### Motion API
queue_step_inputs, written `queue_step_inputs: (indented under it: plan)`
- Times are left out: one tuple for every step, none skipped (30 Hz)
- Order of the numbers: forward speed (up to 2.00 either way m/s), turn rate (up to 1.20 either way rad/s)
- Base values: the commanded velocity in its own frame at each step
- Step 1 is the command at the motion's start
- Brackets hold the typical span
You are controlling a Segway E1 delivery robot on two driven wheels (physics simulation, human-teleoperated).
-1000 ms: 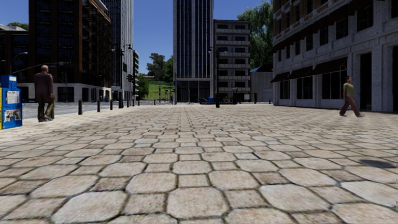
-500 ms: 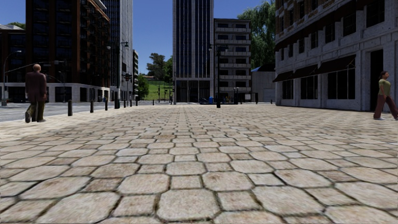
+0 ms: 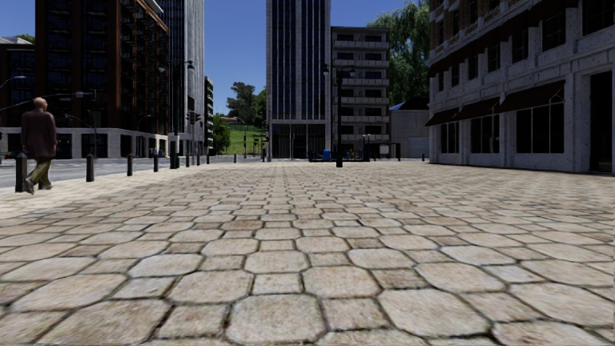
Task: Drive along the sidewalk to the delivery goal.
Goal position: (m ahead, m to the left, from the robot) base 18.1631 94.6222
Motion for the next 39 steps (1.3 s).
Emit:
queue_step_inputs:
  plan:
    - [1.60, 0.00]
    - [1.60, 0.00]
    - [1.60, 0.00]
    - [1.60, 0.00]
    - [1.60, 0.00]
    - [1.60, 0.00]
    - [1.60, 0.00]
    - [1.60, 0.00]
    - [1.60, 0.00]
    - [1.60, 0.00]
    - [1.60, 0.00]
    - [1.59, 0.00]
    - [1.59, 0.00]
    - [1.59, 0.00]
    - [1.59, 0.00]
    - [1.58, 0.00]
    - [1.58, 0.00]
    - [1.58, 0.00]
    - [1.57, 0.00]
    - [1.57, 0.00]
    - [1.57, 0.00]
    - [1.57, 0.00]
    - [1.57, 0.00]
    - [1.57, 0.00]
    - [1.57, 0.00]
    - [1.57, 0.00]
    - [1.57, 0.00]
    - [1.57, 0.00]
    - [1.57, 0.00]
    - [1.57, 0.00]
    - [1.57, 0.00]
    - [1.57, 0.00]
    - [1.57, 0.00]
    - [1.57, 0.00]
    - [1.57, 0.00]
    - [1.57, 0.00]
    - [1.56, 0.00]
    - [1.56, 0.00]
    - [1.56, 0.00]
